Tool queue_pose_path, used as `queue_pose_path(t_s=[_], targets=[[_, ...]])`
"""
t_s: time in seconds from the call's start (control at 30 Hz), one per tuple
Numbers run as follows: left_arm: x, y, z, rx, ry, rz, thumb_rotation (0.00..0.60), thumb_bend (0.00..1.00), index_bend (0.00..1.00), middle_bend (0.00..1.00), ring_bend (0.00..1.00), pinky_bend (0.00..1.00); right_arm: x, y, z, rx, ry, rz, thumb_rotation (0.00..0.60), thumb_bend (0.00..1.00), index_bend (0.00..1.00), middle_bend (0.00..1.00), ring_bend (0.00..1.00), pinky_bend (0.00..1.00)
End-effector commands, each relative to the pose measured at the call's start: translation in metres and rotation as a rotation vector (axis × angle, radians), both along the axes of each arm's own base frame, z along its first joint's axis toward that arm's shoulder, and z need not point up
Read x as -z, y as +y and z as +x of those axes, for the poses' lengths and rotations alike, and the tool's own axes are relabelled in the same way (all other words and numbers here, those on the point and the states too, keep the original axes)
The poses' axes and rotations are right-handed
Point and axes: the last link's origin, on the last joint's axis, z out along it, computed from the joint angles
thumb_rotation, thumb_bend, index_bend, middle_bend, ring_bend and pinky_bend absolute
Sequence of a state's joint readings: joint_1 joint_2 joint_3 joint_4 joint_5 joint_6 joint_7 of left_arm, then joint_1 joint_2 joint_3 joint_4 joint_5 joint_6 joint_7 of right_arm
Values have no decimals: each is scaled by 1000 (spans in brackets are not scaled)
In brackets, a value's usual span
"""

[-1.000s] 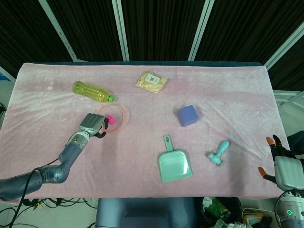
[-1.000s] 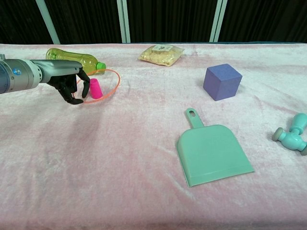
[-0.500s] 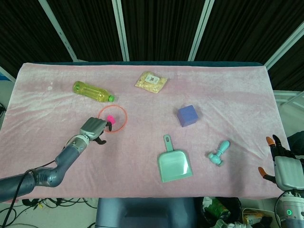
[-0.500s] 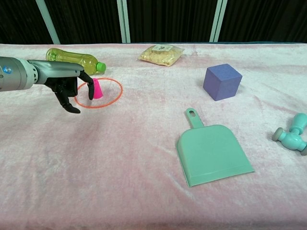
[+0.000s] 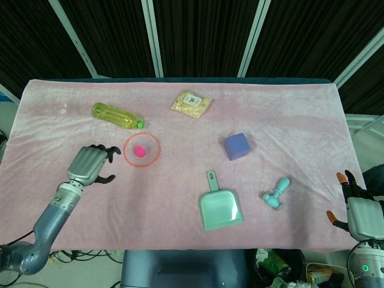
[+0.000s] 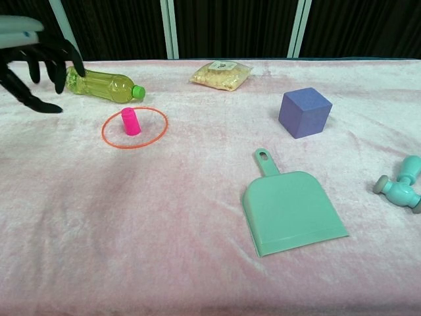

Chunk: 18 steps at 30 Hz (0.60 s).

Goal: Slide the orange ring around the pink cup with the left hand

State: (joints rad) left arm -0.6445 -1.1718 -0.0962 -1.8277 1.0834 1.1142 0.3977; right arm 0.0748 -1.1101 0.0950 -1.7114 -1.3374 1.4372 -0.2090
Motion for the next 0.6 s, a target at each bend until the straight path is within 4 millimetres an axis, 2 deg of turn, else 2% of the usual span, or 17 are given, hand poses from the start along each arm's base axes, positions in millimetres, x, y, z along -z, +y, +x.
queue_pose_path(t_s=[0.03,0.1,0.2,0.33,0.47,0.6], targets=[[-46,-55,-44,-48,38,178,600,148,196,79,0,55,0,0,1,-5,1,3,600,158,13,23,212,248],[-59,-74,-68,-89,28,254,600,148,192,75,0,43,0,0,1,-13,2,7,600,158,13,23,211,248],[-67,-96,-96,-165,-15,296,600,147,190,74,0,23,1,0,3,-23,3,10,600,157,12,23,211,248],[-68,-116,-120,-224,-33,301,600,147,189,70,0,15,1,0,4,-34,10,13,600,158,13,23,211,248],[-62,-128,-135,-281,-56,269,600,138,152,43,0,0,1,0,4,-42,14,13,600,158,12,23,211,248],[-65,-126,-132,-259,-64,254,600,138,139,44,0,0,0,0,3,-44,14,12,600,157,13,23,210,248]])
